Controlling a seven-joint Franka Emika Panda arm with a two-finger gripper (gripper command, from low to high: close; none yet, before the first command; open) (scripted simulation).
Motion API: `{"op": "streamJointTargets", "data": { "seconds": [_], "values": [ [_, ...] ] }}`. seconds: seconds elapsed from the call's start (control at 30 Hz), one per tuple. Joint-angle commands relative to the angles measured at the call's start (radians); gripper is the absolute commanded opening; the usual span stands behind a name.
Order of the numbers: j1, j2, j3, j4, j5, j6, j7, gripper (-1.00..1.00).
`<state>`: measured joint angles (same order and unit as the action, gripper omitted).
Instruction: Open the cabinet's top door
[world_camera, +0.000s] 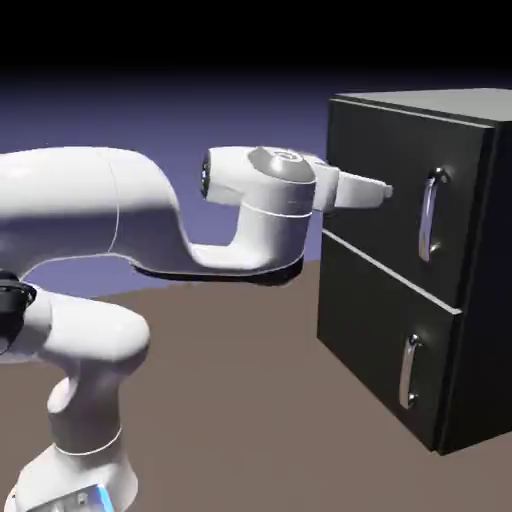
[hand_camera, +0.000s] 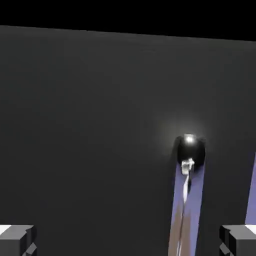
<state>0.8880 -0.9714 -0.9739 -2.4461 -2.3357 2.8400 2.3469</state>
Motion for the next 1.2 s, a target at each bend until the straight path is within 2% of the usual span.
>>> {"op": "streamJointTargets", "data": {
  "seconds": [0.0, 0.37, 0.43, 0.6, 0.63, 0.87, 1.17],
  "values": [
    [0.016, -0.007, -0.018, 0.007, -0.044, -0.004, 0.03, 1.0],
    [0.196, -0.09, -0.218, 0.081, -0.522, -0.044, 0.359, 1.0],
    [0.205, -0.094, -0.228, 0.085, -0.546, -0.046, 0.375, 1.0],
    [0.38, -0.055, -0.322, 0.226, -0.562, -0.062, 0.379, 1.0],
    [0.38, -0.055, -0.322, 0.226, -0.562, -0.062, 0.379, -1.0],
    [0.163, 0.076, -0.169, 0.071, -0.545, -0.153, 0.548, -1.0],
    [-0.161, 0.091, 0.133, -0.174, -0.338, -0.31, 0.55, -1.0]
  ]
}}
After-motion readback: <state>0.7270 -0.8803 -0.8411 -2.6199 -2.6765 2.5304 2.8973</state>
